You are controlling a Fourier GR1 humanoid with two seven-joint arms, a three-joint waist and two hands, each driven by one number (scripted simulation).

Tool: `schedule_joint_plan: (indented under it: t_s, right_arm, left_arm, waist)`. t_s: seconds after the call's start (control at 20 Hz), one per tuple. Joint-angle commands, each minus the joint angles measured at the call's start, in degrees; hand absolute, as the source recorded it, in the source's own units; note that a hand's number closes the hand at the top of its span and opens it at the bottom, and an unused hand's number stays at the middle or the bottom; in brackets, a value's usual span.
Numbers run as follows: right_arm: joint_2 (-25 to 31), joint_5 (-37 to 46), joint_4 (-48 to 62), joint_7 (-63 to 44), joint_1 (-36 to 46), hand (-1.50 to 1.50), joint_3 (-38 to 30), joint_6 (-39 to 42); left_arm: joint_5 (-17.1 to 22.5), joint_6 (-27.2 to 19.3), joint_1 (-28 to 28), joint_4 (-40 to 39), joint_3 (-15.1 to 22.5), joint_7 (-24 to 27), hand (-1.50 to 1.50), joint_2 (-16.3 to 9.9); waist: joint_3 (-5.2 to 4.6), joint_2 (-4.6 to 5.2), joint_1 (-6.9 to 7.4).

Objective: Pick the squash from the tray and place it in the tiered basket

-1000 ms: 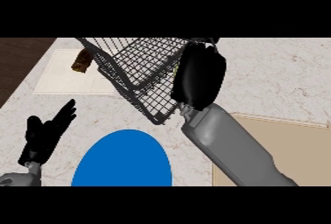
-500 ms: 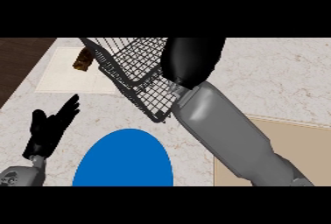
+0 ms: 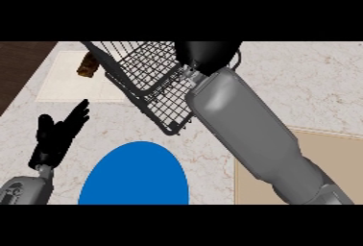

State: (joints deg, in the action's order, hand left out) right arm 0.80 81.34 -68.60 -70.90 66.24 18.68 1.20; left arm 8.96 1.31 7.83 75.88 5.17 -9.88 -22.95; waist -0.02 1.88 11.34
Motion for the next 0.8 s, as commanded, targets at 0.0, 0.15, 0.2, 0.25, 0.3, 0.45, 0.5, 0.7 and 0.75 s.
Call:
schedule_joint_plan:
  t_s: [0.0, 0.15, 0.2, 0.25, 0.3, 0.45, 0.5, 0.7, 0.75]
  right_arm:
    - [-0.76, 1.15, 2.70, -13.14, 4.76, 1.50, -3.61, -8.96]
    - [-0.77, 1.09, 3.37, -11.92, 5.67, 1.50, -5.25, -10.31]
    - [-0.78, 0.38, 3.30, -11.90, 5.96, 1.50, -5.57, -10.39]
    - [-0.79, 0.75, 3.83, -11.98, 5.87, 1.50, -5.48, -10.70]
    - [-0.79, 0.57, 4.57, -11.53, 5.07, 1.50, -5.61, -11.63]
    - [-0.80, 0.44, 5.30, -10.97, 6.26, 1.50, -7.35, -12.16]
    - [-0.80, 5.44, 14.30, -7.22, 6.66, 1.50, -3.47, 4.41]
    - [-0.80, 3.17, 20.18, -6.68, 12.95, 1.50, -3.93, 8.66]
    - [-0.80, 2.63, 22.72, -4.42, 12.70, 1.50, -3.93, 7.68]
  left_arm:
    - [-0.20, -0.59, 0.38, 0.03, -0.22, 0.48, 0.00, 0.38]
    - [-0.74, -0.80, 0.36, -0.42, 0.41, 0.09, 0.00, 0.78]
    - [-0.56, -0.75, 0.97, -0.64, -0.16, -0.46, 0.00, 0.24]
    - [-0.67, -0.61, -0.21, -1.12, -0.05, 0.80, 0.00, 0.49]
    - [-0.67, -1.23, 0.61, -1.25, -0.22, 1.44, 0.00, 1.24]
    - [-0.34, -0.67, -0.25, -1.09, -0.45, 0.21, 0.00, 0.40]
    - [-0.32, -1.74, -0.36, -1.26, -1.40, 0.15, 0.00, 0.27]
    - [-0.82, -1.28, -1.87, -1.57, -0.86, 2.13, 0.00, 0.66]
    - [-0.19, -1.28, -1.38, -1.52, -2.44, 0.49, 0.00, -0.98]
  waist:
    - [-0.23, 0.25, 0.42]
    - [-0.20, 0.38, -0.06]
    - [-0.17, 0.15, -0.65]
    - [-0.25, 0.21, -0.31]
    - [-0.27, 0.51, -0.56]
    - [-0.18, 0.14, -0.72]
    - [-0.55, -0.57, -3.02]
    - [-0.52, -0.63, -2.79]
    - [-0.35, -0.54, -3.59]
